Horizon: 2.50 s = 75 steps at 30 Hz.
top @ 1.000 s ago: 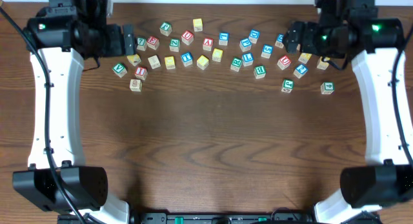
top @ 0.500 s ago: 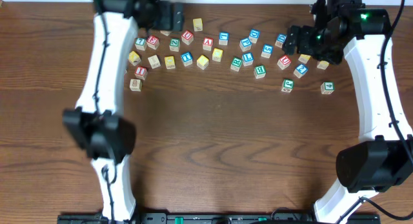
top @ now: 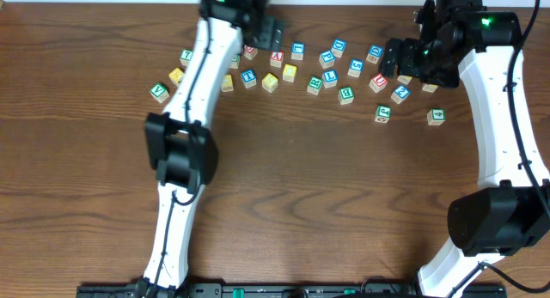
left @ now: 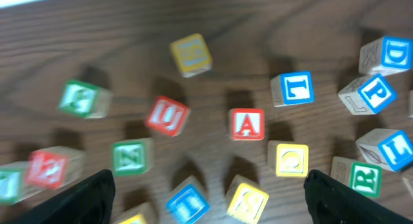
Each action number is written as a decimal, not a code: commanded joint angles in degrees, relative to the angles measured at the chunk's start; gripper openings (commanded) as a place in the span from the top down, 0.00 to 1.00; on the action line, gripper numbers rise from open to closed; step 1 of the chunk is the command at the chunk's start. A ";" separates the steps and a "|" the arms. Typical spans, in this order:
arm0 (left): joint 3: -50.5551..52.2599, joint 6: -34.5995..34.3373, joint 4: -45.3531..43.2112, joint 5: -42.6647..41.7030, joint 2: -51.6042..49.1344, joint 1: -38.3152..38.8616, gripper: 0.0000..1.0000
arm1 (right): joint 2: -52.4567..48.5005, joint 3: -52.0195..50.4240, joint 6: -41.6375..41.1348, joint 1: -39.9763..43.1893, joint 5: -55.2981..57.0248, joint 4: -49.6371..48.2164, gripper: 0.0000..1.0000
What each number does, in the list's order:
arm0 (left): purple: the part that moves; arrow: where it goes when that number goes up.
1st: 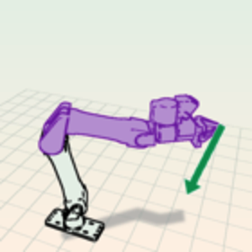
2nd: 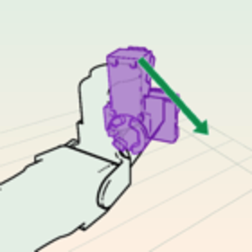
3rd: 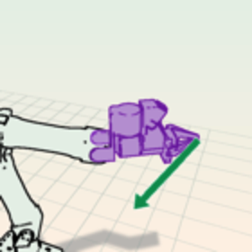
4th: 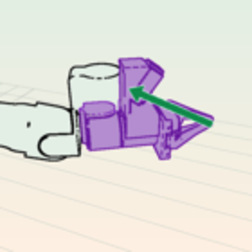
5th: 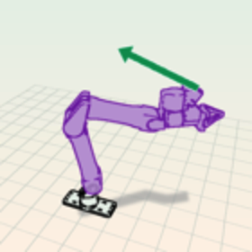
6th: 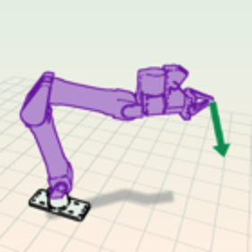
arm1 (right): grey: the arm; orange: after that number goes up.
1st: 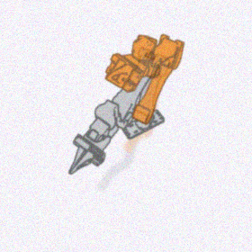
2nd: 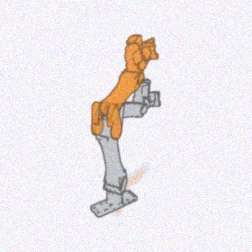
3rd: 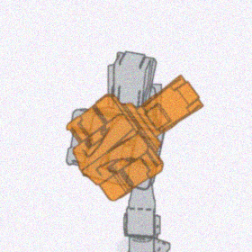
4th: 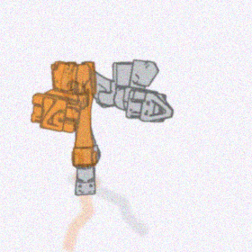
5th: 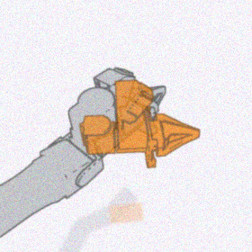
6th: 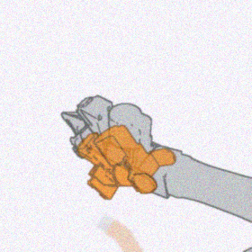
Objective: Spell out AI2
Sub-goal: 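Lower the left gripper onto the red A block and grasp it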
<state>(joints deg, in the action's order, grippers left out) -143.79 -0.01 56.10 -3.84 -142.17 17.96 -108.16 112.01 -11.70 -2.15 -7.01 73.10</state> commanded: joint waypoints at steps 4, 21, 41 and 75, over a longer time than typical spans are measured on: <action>-1.57 1.22 -3.61 4.79 -4.70 4.07 0.12 | 0.68 1.11 0.17 0.20 0.50 0.22 0.01; -1.46 -5.92 -10.43 7.54 -10.73 4.31 0.42 | 0.68 1.11 0.17 0.20 0.50 -0.02 0.01; 1.14 -5.88 -12.94 7.54 -12.17 4.35 0.48 | 0.68 1.11 0.17 0.20 0.50 -0.02 0.01; 2.78 -5.88 -12.92 7.58 -7.69 4.31 0.74 | 0.68 1.11 0.17 0.20 0.50 -0.02 0.01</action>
<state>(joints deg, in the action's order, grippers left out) -141.84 -6.00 42.96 2.98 -153.95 22.46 -108.16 112.01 -11.73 -2.15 -6.98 73.06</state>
